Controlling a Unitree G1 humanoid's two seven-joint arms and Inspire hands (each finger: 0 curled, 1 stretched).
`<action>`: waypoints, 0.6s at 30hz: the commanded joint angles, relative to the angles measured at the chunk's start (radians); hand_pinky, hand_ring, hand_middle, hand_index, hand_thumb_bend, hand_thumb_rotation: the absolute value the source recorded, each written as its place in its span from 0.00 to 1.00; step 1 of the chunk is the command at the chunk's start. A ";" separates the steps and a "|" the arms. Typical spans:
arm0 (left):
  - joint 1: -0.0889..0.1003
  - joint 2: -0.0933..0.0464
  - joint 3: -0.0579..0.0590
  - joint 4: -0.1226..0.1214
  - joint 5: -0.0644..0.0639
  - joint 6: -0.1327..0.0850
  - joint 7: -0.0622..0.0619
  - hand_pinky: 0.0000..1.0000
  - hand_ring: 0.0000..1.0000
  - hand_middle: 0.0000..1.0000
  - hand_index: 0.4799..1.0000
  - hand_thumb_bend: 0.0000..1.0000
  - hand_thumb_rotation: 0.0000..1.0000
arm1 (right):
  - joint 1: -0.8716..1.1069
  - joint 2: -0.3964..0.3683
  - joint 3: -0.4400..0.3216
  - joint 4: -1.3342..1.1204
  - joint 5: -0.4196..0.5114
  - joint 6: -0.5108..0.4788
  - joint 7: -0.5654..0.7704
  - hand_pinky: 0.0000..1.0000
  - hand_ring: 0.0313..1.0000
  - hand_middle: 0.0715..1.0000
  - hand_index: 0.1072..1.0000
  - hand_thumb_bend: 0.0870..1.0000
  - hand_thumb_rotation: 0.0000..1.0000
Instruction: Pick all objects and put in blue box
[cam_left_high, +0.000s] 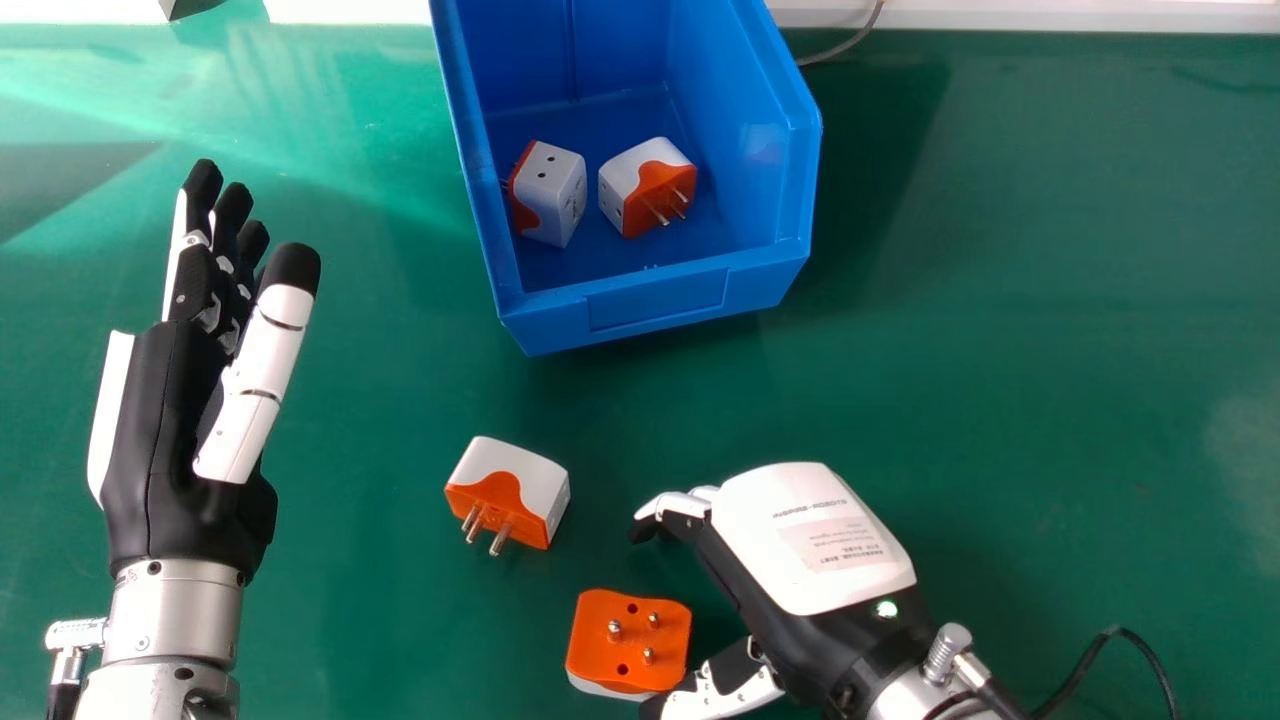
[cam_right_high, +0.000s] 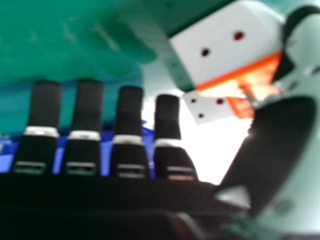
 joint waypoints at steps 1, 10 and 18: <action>-0.011 0.010 0.003 -0.011 -0.003 -0.011 -0.001 1.00 1.00 1.00 1.00 0.61 0.64 | -0.004 -0.008 0.012 -0.009 0.006 -0.015 0.009 0.58 0.67 0.69 0.66 0.65 0.32; -0.024 0.011 0.002 -0.009 0.001 -0.004 0.004 1.00 1.00 1.00 1.00 0.60 0.64 | -0.030 -0.029 0.006 0.044 0.056 -0.080 -0.050 0.52 0.59 0.61 0.58 0.65 0.17; -0.038 0.012 0.002 -0.006 0.003 -0.005 0.005 1.00 1.00 1.00 1.00 0.60 0.64 | -0.042 -0.020 -0.008 0.054 0.099 -0.073 -0.036 0.41 0.46 0.49 0.50 0.55 0.08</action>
